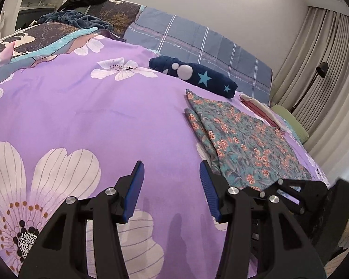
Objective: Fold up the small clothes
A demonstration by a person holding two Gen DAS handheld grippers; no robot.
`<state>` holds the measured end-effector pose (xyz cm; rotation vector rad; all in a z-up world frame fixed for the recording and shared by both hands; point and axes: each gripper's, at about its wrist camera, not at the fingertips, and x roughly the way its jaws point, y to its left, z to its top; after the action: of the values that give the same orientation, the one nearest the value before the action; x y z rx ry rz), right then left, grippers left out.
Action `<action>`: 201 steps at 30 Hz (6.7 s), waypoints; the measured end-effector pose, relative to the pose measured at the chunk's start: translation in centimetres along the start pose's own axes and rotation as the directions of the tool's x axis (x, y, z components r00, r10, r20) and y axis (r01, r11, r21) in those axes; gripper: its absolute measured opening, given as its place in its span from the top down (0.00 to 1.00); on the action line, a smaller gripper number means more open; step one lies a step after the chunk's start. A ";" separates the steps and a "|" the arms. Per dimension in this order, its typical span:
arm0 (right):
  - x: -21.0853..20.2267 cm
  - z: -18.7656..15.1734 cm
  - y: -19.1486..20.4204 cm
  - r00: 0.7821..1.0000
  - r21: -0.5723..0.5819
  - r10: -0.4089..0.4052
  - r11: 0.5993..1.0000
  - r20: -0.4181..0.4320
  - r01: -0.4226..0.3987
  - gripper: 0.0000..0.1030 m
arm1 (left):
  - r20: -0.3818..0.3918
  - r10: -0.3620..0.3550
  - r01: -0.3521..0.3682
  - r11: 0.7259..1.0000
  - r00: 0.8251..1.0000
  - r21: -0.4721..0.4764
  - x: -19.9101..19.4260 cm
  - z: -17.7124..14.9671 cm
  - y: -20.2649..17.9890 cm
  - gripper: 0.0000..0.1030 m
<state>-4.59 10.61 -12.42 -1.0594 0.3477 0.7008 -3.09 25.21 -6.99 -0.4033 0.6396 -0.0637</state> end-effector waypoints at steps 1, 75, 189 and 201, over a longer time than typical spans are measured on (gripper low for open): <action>-0.6 0.1 0.0 0.999 0.007 0.025 1.000 0.026 -0.025 0.93 | -0.005 0.001 -0.001 1.000 1.000 0.010 0.1 0.2 -0.1 0.51; -1.7 -0.2 -3.6 0.998 0.269 0.065 0.961 0.012 -0.066 0.97 | -0.056 -0.340 0.317 0.916 0.939 -0.247 15.7 9.4 3.1 0.98; -10.5 -21.7 -22.4 0.995 0.906 -0.097 0.418 -0.029 0.067 0.92 | -0.354 -0.256 0.351 0.906 0.900 0.236 23.1 10.3 -31.8 0.92; -11.9 -26.4 -23.1 0.992 0.941 -0.105 0.322 -0.075 0.105 0.92 | -0.409 -0.216 0.349 0.893 0.887 0.284 26.3 8.4 -37.2 0.92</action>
<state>3.91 -23.95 -2.27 0.0953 0.5857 0.2445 25.45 -10.87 -1.49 -0.1325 0.9166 -0.5444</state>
